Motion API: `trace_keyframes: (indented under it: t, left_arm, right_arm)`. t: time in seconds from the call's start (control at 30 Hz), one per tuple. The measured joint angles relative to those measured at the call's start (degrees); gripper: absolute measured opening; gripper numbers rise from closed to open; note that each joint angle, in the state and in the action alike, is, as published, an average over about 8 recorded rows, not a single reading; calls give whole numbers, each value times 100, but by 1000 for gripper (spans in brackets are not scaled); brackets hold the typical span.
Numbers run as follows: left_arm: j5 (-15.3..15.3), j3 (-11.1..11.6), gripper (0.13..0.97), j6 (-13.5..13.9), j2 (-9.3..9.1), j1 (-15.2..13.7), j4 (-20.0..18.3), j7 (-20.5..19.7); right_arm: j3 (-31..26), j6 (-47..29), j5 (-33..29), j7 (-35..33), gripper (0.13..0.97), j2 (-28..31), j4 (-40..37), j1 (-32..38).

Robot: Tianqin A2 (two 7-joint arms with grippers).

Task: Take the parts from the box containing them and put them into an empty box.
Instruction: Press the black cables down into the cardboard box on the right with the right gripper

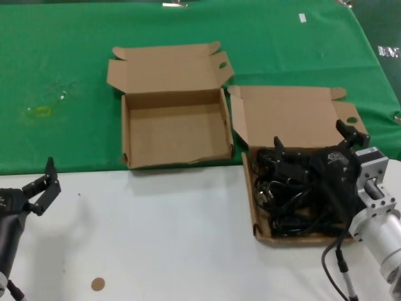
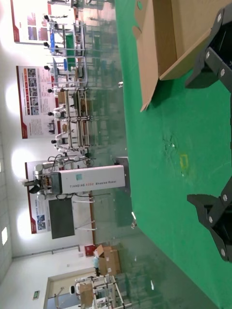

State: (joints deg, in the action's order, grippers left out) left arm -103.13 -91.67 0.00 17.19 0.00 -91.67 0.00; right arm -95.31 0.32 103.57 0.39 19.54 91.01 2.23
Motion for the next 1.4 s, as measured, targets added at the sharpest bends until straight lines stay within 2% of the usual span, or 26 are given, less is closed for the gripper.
trace_keyframes:
  t: [0.07, 0.2, 0.4, 0.57, 0.77, 1.07, 1.2, 1.4]
  left_arm:
    - [0, 0, 778, 0, 0, 0, 0, 0]
    - [0, 0, 778, 0, 0, 0, 0, 0]
    - [0, 0, 627, 0, 0, 0, 0, 0]
    - [0, 0, 524, 0, 0, 0, 0, 0]
    - [0, 0, 366, 0, 0, 0, 0, 0]
    - [0, 0, 226, 0, 0, 0, 0, 0]
    - [0, 0, 226, 0, 0, 0, 0, 0]
    - [0, 0, 176, 0, 0, 0, 0, 0]
  right_arm:
    - [-160, 91, 123, 30, 966, 170, 23, 34]
    - [-592, 291, 492, 80, 966, 664, 88, 153]
    - [-1336, 412, 1071, 183, 966, 1632, 214, 486]
    - [-1873, 16, 1235, 466, 966, 2514, 249, 926]
    - [-2044, -1197, 995, 622, 966, 3285, 73, 1444]
    - [-1959, -3451, 565, -66, 966, 3811, -508, 2258]
    - [-2007, -4405, 262, -478, 966, 3902, -824, 2732]
    - [-2097, -5536, -240, -1004, 966, 3894, -1216, 3352]
